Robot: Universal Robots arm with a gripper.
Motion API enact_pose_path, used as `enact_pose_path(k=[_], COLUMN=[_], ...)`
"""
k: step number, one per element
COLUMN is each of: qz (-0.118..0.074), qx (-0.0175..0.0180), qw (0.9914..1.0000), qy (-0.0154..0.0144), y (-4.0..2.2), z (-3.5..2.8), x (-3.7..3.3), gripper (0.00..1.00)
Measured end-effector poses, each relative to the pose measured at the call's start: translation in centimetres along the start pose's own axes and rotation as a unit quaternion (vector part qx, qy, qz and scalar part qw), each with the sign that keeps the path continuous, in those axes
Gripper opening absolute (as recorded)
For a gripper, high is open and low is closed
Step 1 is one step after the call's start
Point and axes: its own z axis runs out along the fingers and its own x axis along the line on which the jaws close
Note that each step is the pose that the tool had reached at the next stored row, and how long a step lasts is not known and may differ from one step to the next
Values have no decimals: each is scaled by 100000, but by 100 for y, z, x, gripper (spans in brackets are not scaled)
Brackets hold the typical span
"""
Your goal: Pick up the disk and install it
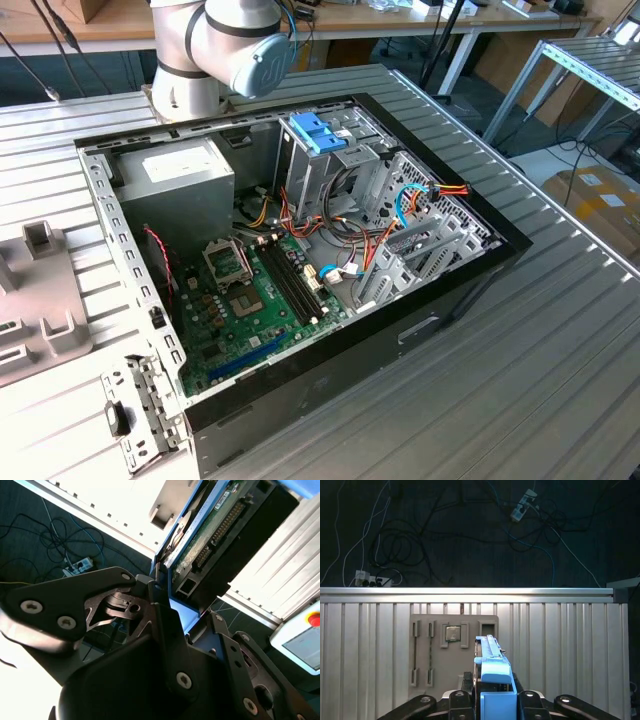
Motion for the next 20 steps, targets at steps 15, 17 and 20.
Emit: enact_pose_path(k=[15, 17, 20], qz=[-1, 1, 1], qx=[-3, -3, 1], qw=[100000, 100000, 100000], qy=[0, 0, 0], y=[0, 0, 0], z=[0, 0, 0], x=[42, 51, 64], gripper=[37, 37, 37])
